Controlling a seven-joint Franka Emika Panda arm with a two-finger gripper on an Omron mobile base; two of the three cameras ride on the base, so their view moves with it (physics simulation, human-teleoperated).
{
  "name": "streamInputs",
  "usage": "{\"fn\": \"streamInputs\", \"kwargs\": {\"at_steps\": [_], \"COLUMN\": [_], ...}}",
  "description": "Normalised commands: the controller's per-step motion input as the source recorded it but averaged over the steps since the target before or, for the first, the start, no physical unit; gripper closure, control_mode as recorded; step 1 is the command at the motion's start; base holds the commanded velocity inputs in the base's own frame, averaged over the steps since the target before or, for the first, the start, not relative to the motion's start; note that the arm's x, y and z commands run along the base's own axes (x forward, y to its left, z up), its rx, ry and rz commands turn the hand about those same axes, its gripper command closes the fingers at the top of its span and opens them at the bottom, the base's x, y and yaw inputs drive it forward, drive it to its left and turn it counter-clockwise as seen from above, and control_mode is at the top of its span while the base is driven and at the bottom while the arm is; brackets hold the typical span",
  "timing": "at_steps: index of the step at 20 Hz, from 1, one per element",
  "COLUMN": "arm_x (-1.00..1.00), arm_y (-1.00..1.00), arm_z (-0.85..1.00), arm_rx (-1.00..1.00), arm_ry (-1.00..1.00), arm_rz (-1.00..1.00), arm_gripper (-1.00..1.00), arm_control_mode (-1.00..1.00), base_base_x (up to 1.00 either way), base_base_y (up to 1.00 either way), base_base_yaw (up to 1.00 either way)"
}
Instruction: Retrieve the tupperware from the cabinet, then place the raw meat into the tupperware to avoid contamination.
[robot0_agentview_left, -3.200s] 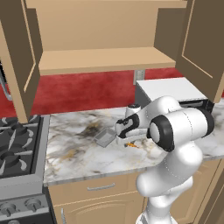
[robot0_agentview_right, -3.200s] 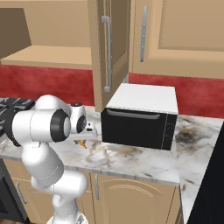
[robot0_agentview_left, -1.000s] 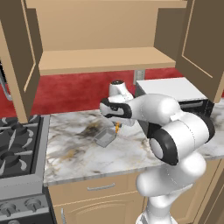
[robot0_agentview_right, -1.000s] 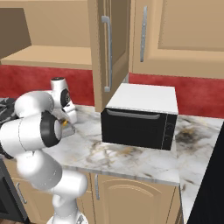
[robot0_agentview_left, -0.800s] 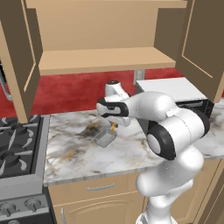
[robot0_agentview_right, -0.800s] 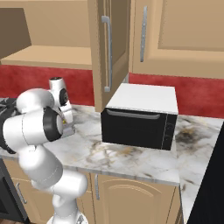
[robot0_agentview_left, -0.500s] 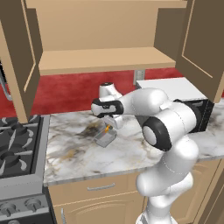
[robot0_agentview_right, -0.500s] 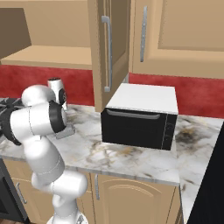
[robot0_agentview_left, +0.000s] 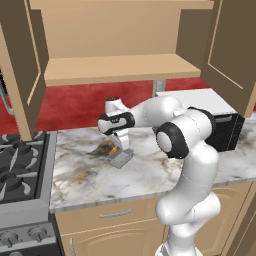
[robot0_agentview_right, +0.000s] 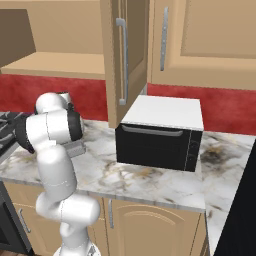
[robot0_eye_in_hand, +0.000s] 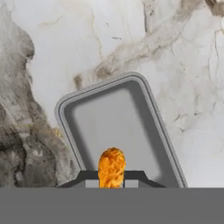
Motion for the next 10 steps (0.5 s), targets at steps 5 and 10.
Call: {"fn": "streamInputs", "kwargs": {"at_steps": [5,10], "arm_x": [0.24,0.33], "arm_y": [0.07,0.00], "arm_z": [-0.25,-0.32], "arm_rx": [0.00,0.00], "arm_ry": [0.00,0.00], "arm_rz": [-0.04,0.00], "arm_gripper": [1.00,1.00], "arm_control_mode": [-1.00,-1.00], "base_base_x": [0.00,0.00], "base_base_y": [0.00,0.00], "base_base_yaw": [0.00,0.00]}}
